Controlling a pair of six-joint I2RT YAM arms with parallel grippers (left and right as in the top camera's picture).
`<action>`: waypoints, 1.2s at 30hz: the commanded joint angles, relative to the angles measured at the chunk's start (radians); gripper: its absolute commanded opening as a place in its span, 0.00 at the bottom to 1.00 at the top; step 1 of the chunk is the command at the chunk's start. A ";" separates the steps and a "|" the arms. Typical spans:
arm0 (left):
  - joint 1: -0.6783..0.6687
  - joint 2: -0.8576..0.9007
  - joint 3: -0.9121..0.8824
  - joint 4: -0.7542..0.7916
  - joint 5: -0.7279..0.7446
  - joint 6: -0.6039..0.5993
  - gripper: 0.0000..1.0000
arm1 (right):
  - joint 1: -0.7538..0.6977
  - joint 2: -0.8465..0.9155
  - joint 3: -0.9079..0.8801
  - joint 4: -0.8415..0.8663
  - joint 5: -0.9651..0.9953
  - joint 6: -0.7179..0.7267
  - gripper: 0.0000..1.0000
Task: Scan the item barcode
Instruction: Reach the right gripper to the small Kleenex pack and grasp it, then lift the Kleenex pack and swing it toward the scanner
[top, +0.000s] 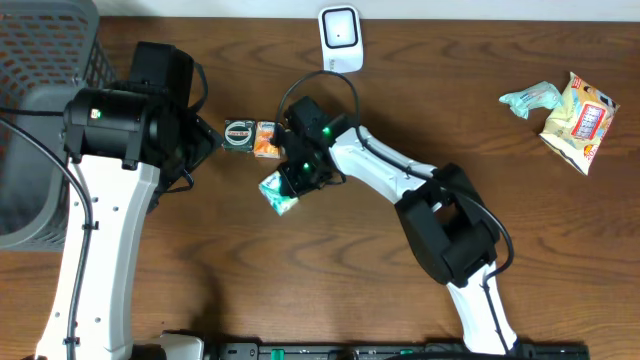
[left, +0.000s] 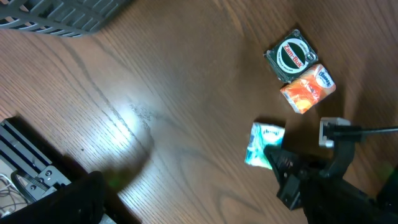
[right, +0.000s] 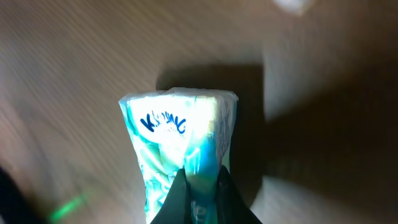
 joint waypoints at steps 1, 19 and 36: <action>0.005 0.002 -0.002 -0.006 -0.006 -0.006 0.98 | -0.061 -0.024 0.000 -0.077 0.036 0.021 0.01; 0.005 0.002 -0.002 -0.006 -0.006 -0.006 0.98 | -0.140 -0.119 -0.001 -0.251 0.204 -0.038 0.57; 0.005 0.002 -0.002 -0.006 -0.006 -0.006 0.98 | -0.134 -0.113 -0.116 -0.135 0.199 0.053 0.15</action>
